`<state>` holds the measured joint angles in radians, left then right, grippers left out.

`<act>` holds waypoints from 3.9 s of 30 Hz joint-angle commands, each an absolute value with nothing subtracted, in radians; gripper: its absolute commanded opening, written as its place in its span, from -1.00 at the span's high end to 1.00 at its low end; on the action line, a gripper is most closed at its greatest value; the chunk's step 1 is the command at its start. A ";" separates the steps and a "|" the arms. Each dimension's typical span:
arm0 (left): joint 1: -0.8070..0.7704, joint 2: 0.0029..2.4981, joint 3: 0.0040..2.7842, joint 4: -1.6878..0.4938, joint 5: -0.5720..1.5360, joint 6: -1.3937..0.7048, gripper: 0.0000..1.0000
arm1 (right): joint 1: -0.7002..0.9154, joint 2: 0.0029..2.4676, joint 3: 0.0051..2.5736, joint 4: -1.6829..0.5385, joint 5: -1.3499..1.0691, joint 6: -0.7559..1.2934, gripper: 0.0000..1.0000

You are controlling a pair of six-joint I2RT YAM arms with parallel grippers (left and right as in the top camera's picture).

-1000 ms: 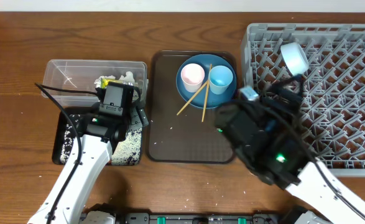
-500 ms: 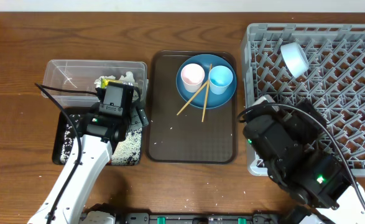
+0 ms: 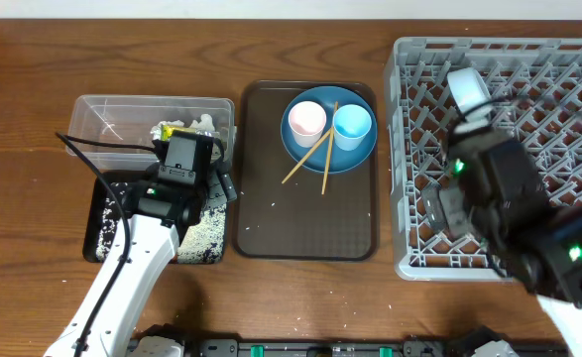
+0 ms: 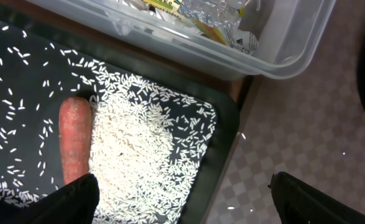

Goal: Sort waste into correct bins and load items into the dishwasher rack

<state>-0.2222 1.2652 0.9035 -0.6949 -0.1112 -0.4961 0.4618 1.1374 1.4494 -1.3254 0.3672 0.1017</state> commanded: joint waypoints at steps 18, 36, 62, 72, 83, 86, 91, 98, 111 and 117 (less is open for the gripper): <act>-0.216 1.253 0.900 -0.692 -0.150 -0.484 -0.81 | 0.556 1.308 1.325 -1.065 0.030 0.676 -0.39; -0.216 1.253 0.900 -0.691 -0.149 -0.484 -0.82 | 0.590 1.647 1.325 -0.883 0.025 0.860 0.44; -0.216 1.253 0.900 -0.691 -0.149 -0.484 -0.82 | 0.641 1.898 1.325 -0.733 -0.064 0.876 0.46; -0.216 1.253 0.900 -0.691 -0.149 -0.484 -0.82 | 0.635 1.897 1.325 -0.774 -0.053 0.875 0.71; -0.216 1.253 0.900 -0.691 -0.142 -0.484 -0.82 | 0.634 1.896 1.325 -0.783 -0.054 0.874 0.86; -0.216 1.253 0.900 -0.691 -0.142 -0.484 -0.82 | 0.633 1.890 1.325 -0.783 -0.054 0.874 0.97; -0.216 1.253 0.900 -0.691 -0.142 -0.484 -0.82 | 0.633 1.874 1.326 -0.783 -0.054 0.863 0.97; -0.216 1.253 0.900 -0.690 -0.142 -0.484 -0.82 | 0.633 1.792 1.326 -0.824 -0.060 0.819 0.97; -0.216 1.253 0.900 -0.688 -0.142 -0.484 -0.82 | 0.625 1.515 1.326 -0.919 -0.060 0.698 0.98; -0.216 1.253 0.900 -0.688 -0.142 -0.484 -0.82 | 0.552 1.411 1.326 -1.076 -0.022 0.555 0.98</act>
